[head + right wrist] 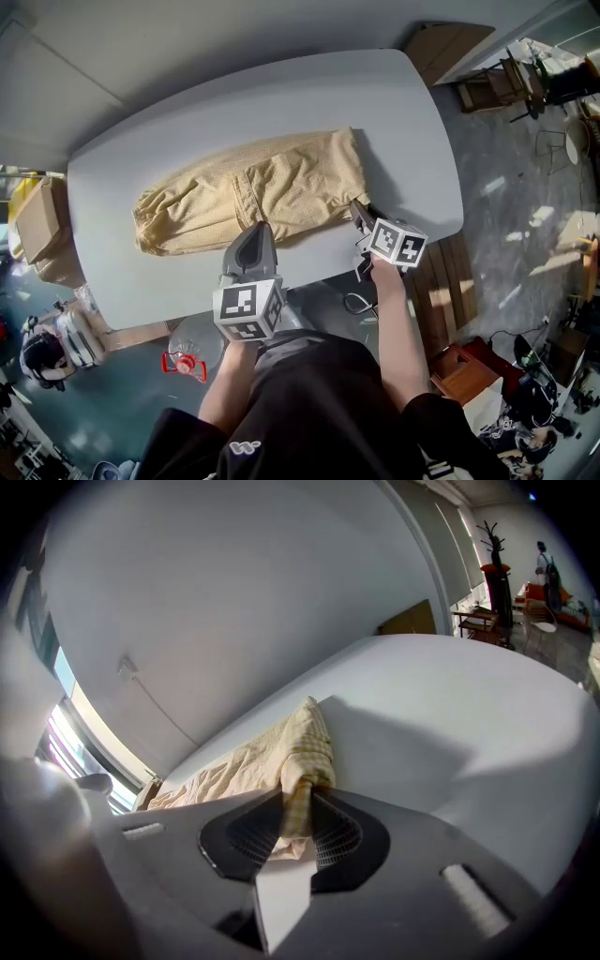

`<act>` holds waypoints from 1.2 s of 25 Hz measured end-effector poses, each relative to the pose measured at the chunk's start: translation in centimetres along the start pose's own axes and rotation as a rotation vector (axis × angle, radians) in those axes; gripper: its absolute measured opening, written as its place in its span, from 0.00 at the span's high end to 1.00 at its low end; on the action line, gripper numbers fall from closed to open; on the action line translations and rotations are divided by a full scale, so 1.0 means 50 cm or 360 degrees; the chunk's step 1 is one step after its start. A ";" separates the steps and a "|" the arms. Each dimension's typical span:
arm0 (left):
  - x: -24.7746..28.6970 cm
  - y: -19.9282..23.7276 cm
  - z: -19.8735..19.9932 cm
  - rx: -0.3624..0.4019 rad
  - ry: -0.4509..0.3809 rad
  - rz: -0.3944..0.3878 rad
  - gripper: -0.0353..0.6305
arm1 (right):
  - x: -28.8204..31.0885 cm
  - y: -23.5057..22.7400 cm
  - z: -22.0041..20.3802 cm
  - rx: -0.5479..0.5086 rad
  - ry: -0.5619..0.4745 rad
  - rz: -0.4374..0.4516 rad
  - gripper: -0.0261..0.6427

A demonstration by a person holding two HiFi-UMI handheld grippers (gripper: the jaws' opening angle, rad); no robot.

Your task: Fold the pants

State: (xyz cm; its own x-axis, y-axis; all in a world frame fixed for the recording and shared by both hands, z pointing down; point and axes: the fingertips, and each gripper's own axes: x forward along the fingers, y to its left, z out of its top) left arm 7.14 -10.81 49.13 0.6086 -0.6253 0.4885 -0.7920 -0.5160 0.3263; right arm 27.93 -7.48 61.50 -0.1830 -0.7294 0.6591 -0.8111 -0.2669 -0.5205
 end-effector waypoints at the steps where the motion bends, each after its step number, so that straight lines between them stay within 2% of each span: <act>1: 0.009 -0.020 0.000 0.0007 0.0006 -0.0022 0.95 | -0.018 -0.023 0.008 0.0010 -0.0014 -0.0026 0.85; 9: 0.068 -0.108 -0.021 0.0051 0.0052 -0.0204 0.95 | -0.092 -0.126 0.004 0.0112 -0.0090 -0.0235 0.85; 14: 0.075 -0.152 -0.019 0.0069 0.0031 -0.0267 0.95 | -0.113 -0.135 0.011 0.0077 -0.0119 -0.0251 0.86; 20: 0.031 -0.128 0.011 0.0102 -0.0037 -0.0197 0.95 | -0.164 -0.063 0.085 -0.0024 -0.0257 -0.0222 0.86; 25: -0.011 -0.063 0.036 0.0059 -0.0115 -0.0165 0.95 | -0.179 0.063 0.154 -0.0198 -0.0382 -0.0141 0.86; 30: -0.059 0.010 0.062 -0.0020 -0.0218 -0.0072 0.95 | -0.191 0.200 0.213 -0.0443 -0.0460 -0.0043 0.87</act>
State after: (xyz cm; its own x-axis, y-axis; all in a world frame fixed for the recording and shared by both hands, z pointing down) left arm 5.10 -11.04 45.31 0.6440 -0.6758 0.3586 -0.7636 -0.5386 0.3561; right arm 27.47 -9.87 44.23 -0.0282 -0.8822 0.4701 -0.9402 -0.1363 -0.3121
